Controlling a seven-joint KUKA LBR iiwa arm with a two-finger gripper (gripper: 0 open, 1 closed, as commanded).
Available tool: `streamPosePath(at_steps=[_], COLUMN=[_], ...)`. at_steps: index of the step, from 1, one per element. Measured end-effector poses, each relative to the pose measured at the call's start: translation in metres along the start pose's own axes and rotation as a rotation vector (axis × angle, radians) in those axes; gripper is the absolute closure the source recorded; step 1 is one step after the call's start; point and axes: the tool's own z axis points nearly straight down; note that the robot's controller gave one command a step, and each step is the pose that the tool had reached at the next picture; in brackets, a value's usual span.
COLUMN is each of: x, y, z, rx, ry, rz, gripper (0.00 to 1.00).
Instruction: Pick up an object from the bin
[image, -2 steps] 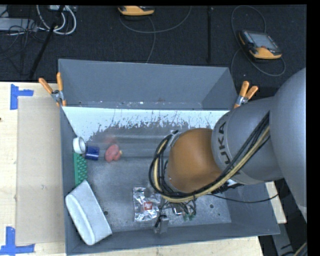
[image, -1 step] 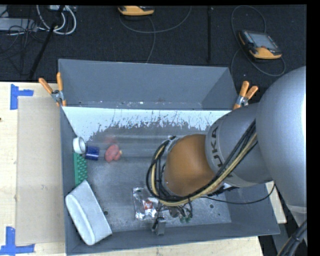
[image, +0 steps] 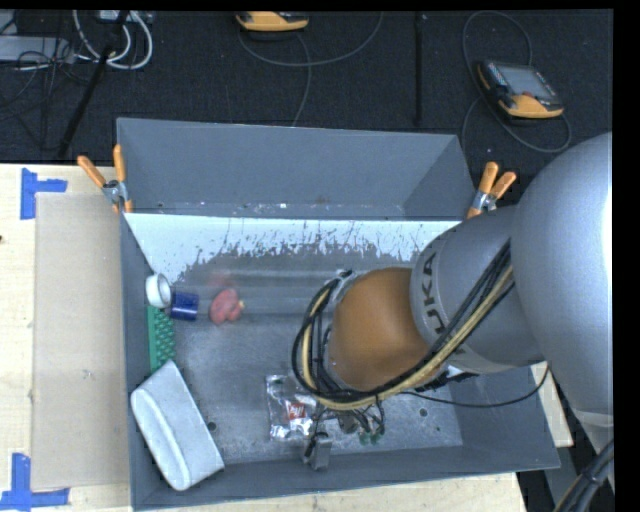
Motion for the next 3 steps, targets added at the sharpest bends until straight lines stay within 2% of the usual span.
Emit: streamPosePath(at_steps=[1, 2, 3], x=[0.001, 0.000, -0.003], y=[0.000, 0.000, 0.001], z=[0.001, -0.032, -0.114], rx=[0.000, 0.001, 0.001], ry=[0.004, 0.015, 0.008], rz=[0.000, 0.006, 0.012], gripper=[1.00, 1.00, 1.00])
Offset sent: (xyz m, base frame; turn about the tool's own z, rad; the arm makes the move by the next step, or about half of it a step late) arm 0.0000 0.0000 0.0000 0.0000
